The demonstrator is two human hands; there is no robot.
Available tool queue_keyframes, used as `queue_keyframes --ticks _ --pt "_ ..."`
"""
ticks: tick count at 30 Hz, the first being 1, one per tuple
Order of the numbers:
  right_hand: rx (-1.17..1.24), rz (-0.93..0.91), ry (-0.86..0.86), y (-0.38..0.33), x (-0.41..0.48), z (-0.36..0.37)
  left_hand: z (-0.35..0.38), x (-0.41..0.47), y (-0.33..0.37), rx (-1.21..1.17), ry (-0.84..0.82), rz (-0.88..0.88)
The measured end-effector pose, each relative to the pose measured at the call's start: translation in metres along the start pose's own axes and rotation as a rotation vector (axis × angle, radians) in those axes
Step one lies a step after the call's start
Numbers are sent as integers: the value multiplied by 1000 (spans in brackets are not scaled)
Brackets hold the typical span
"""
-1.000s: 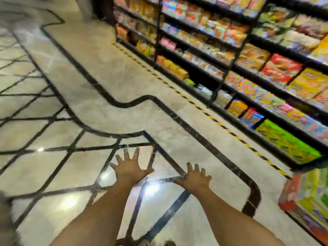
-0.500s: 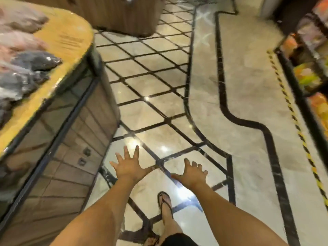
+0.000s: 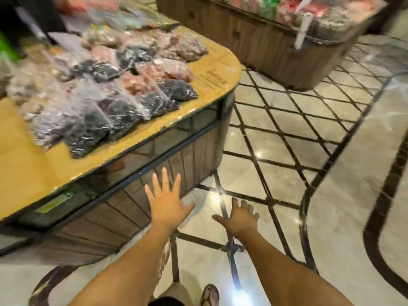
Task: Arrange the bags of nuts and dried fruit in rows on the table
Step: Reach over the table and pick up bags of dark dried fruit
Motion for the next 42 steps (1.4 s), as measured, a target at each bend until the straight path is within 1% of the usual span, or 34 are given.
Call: queue_keyframes --ticks 2,5,7,11,14,16,20,23,25,28,32,34,37,38,40,42 --pt "-5 -66 6 -26 20 -1 -3 14 -24 -1 -9 -76" --pt "35 -133 18 -66 51 -7 -14 37 -53 -9 25 -165" --pt "88 -180 49 -95 73 -17 -28 56 -68 -31 90 -204" --pt "209 -335 163 -171 125 -58 -71 115 -97 -126 291 -257" --pt "269 -448 268 -233 169 -98 -102 176 -120 -204 365 -307" --pt "301 -498 304 -272 198 -118 -120 218 -134 -243 376 -329" --pt "334 -511 289 -329 251 -140 -138 294 -163 -302 341 -369" --pt "343 -489 250 -353 282 -147 -144 343 -185 -305 319 -386" --pt "361 -487 205 -367 300 -151 -145 367 -204 -315 289 -438" --pt "347 -561 148 -399 325 -157 -141 396 -238 -322 232 -542" --pt "324 -700 60 -464 367 -168 -133 426 -287 -285 129 -690" --pt "273 -760 19 -500 389 -170 -127 432 -309 -335 64 -804" --pt "205 -856 -85 -548 414 -167 -113 430 -331 -514 -18 -986" --pt "165 -862 -131 -559 422 -163 -111 431 -333 -538 -51 -1001" --pt "12 -860 -217 -575 436 -151 -113 434 -335 -525 -110 -992" --pt "-166 -895 -213 -585 441 -140 -119 433 -337 -446 -160 -1000"
Point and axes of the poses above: each hand's wrist, its own x-axis towards the middle knuckle, its own z-axis out of the palm, y = z × x, the point moved 7 cm from there along x, towards the middle knuckle, and after that the axes turned 15 degrees about x, right-handed, at the moved point
